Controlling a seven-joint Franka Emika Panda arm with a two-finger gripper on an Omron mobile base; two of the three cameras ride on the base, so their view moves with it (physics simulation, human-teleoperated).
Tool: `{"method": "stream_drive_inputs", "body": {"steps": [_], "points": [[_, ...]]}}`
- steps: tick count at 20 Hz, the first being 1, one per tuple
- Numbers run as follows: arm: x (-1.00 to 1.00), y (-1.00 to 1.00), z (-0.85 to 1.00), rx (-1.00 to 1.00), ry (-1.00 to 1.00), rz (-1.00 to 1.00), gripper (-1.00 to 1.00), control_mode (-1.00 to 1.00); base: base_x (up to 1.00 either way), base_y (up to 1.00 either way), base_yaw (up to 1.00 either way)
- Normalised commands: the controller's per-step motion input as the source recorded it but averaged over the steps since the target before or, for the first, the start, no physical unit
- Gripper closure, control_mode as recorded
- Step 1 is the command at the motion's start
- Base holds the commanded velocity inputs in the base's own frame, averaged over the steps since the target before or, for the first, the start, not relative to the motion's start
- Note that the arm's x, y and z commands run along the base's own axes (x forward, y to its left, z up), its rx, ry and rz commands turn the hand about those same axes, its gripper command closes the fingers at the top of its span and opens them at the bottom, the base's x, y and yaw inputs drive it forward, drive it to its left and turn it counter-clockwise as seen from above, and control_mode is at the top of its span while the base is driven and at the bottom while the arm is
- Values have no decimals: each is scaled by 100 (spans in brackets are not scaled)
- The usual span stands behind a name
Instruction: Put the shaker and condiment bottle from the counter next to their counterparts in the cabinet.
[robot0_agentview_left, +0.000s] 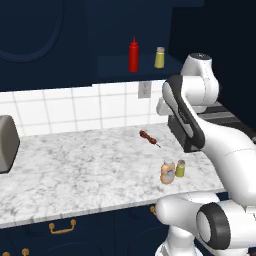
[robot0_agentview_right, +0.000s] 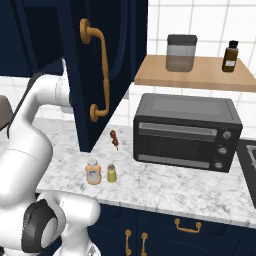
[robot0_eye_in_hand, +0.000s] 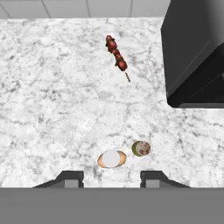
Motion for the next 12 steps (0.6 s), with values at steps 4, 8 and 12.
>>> {"method": "stream_drive_inputs", "body": {"steps": [4, 8, 12], "points": [[-17, 20, 0, -7, -14, -3, -100, -100, 0, 0, 0], [-40, 43, -30, -20, -40, -21, -100, -100, 0, 0, 0], [-32, 23, -67, -18, -31, -41, -100, -100, 0, 0, 0]]}}
